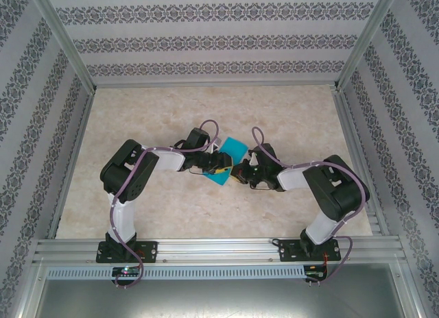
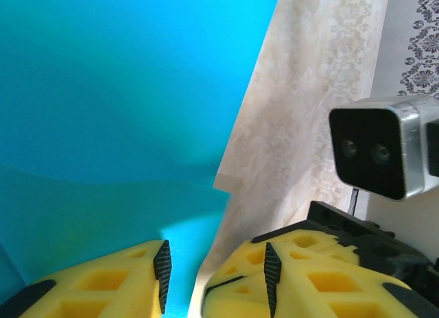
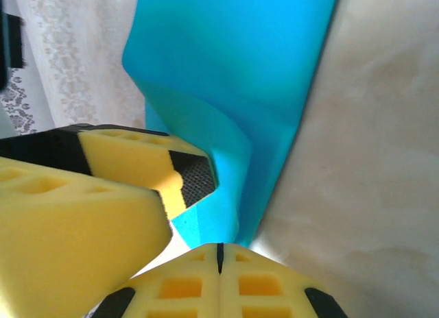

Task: Fold a paper plane with a square sheet of paper (pick it up from the middle)
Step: Fold the triangle a second time at the center of the table.

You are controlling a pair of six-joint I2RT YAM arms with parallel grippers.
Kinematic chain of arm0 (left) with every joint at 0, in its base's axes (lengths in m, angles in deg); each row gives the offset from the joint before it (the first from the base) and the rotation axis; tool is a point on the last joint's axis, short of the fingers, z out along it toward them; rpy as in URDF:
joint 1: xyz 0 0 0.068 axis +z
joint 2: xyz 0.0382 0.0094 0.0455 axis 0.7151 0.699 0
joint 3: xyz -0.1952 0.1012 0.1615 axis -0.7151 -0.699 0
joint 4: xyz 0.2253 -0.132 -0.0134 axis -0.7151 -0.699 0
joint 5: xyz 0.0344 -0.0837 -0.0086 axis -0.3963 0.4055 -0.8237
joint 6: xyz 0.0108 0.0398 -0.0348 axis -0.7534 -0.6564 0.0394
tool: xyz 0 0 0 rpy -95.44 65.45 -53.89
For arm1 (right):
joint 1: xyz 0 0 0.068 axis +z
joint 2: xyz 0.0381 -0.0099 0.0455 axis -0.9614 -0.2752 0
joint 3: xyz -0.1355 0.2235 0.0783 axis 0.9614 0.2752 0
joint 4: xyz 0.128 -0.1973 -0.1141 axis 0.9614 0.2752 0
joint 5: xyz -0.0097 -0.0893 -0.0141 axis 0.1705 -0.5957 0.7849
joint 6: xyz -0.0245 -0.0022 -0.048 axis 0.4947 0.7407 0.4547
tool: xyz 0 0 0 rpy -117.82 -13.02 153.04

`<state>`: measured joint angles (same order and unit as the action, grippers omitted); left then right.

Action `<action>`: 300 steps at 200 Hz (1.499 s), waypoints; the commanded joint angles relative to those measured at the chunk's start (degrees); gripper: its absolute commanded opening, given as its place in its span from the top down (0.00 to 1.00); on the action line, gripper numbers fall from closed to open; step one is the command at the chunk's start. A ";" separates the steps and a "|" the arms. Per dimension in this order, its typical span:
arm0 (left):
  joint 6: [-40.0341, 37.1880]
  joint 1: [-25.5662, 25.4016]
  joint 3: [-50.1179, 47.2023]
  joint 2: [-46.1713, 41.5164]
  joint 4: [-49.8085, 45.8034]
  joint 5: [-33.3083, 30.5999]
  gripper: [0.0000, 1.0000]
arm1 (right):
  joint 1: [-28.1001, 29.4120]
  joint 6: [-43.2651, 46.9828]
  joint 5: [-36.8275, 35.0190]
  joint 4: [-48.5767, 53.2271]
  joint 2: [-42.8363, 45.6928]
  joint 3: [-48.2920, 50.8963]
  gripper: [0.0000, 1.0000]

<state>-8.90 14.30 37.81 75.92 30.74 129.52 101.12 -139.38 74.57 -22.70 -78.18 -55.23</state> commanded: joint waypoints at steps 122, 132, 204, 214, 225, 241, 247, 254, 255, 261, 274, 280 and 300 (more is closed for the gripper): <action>1.45 -0.04 -2.54 1.19 0.19 0.50 0.55 | -1.47 -2.42 -1.09 -8.06 -5.62 -2.30 1.00; 2.09 -0.01 -2.64 1.18 0.84 0.70 0.55 | -1.42 -2.12 -0.86 -7.80 -5.88 -2.16 1.00; 5.10 0.50 -2.55 0.56 3.28 1.86 0.55 | 1.14 8.30 -5.28 9.91 -4.36 -5.77 1.00; 5.67 0.49 -2.60 0.63 3.73 2.14 0.55 | 1.59 9.19 -5.85 11.59 -4.57 -6.40 1.00; 6.09 0.50 -2.58 0.58 4.09 2.12 0.55 | 2.16 10.93 -7.23 14.90 -4.50 -7.63 1.00; 7.15 0.56 -2.79 0.38 5.04 2.59 0.55 | 2.83 12.81 -8.80 18.36 -4.36 -8.66 1.00; 7.54 0.59 -2.73 0.36 5.46 2.76 0.55 | 2.94 13.41 -9.45 19.62 -4.36 -9.05 1.00; 8.13 0.72 -2.97 0.27 6.12 2.88 0.55 | 3.29 14.30 -10.29 21.48 -4.32 -9.66 1.00; 8.19 0.74 -2.98 0.31 6.22 2.89 0.55 | 3.35 14.49 -10.44 21.79 -4.36 -9.76 1.00; 8.81 0.85 -3.16 0.23 6.85 2.97 0.55 | 3.64 15.27 -11.22 23.49 -4.32 -10.30 1.00; 9.15 1.11 -3.23 -0.07 7.22 3.09 0.55 | 4.15 16.73 -12.83 26.18 -4.32 -11.02 1.00; 9.01 1.28 -3.17 -0.29 7.01 3.05 0.55 | 4.31 17.14 -13.23 26.95 -4.32 -11.14 1.00; 9.07 1.75 -2.89 -1.04 7.15 3.33 0.55 | 4.89 18.72 -15.13 29.77 -4.62 -11.86 1.00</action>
<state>-1.17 16.05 35.45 75.90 36.44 131.47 104.66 -125.61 65.32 -2.86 -81.77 -66.85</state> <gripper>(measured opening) 0.451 0.049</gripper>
